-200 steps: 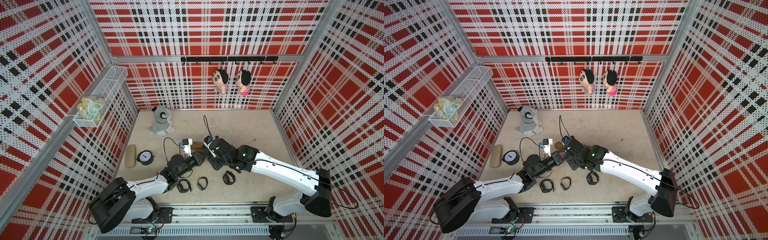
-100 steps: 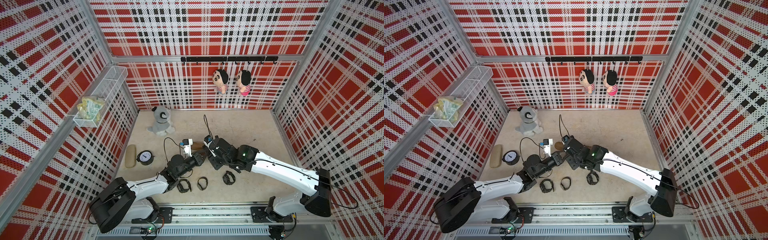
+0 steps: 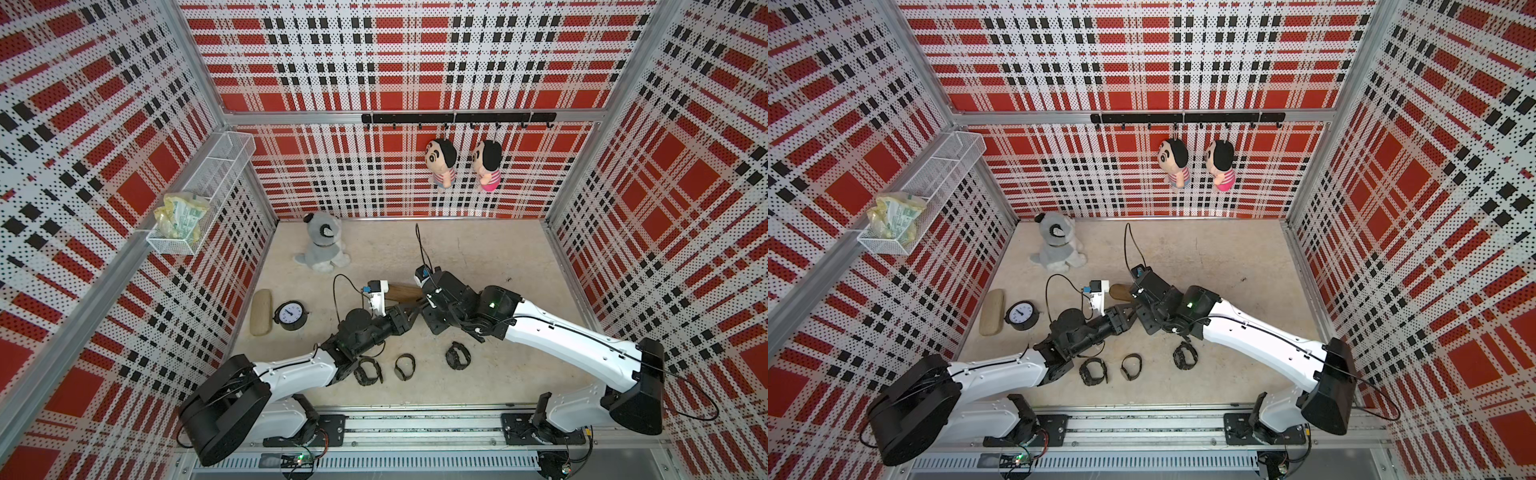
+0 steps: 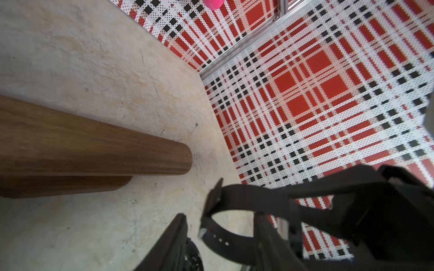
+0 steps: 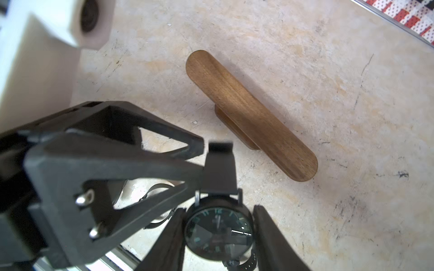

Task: Place watch on stand
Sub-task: Pick up the watch at the center of the board, then place the watch on the stand.

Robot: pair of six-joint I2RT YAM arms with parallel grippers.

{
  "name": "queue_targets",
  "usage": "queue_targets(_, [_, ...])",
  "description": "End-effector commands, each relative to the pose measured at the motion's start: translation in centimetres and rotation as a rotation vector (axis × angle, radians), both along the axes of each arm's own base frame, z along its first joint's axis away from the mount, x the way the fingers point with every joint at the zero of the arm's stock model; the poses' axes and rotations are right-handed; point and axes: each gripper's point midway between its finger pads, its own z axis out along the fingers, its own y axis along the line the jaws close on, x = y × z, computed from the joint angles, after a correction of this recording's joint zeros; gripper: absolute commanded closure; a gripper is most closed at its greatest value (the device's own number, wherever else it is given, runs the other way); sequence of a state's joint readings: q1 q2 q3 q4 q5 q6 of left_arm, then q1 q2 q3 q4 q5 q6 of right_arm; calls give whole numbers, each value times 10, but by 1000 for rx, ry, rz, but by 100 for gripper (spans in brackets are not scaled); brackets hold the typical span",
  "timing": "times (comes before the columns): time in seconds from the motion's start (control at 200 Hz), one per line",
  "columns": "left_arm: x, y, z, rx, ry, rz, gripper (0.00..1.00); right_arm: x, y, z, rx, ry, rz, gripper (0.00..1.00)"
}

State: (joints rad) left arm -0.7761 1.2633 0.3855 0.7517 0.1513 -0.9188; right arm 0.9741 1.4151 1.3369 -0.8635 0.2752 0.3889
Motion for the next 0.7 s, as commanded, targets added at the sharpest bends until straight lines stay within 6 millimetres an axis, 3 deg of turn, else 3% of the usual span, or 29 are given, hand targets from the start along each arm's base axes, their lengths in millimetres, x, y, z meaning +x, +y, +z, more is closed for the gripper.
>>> queue_targets(0.0, [2,0,-6,116,-27,12,46,10,-24,12,51,13,-84,93])
queue_targets(0.15, [3,10,-16,200,-37,43,45,25,-58,-3,13,58,-189,94])
queue_targets(0.351, [10,31,-14,282,-68,107,44,41,-95,-27,0,130,-326,95])
queue_targets(0.521, [26,61,-10,299,-67,181,44,51,-113,-43,-18,144,-395,95])
queue_targets(0.696, [47,96,-4,304,-63,270,46,60,-117,-56,-22,143,-429,95])
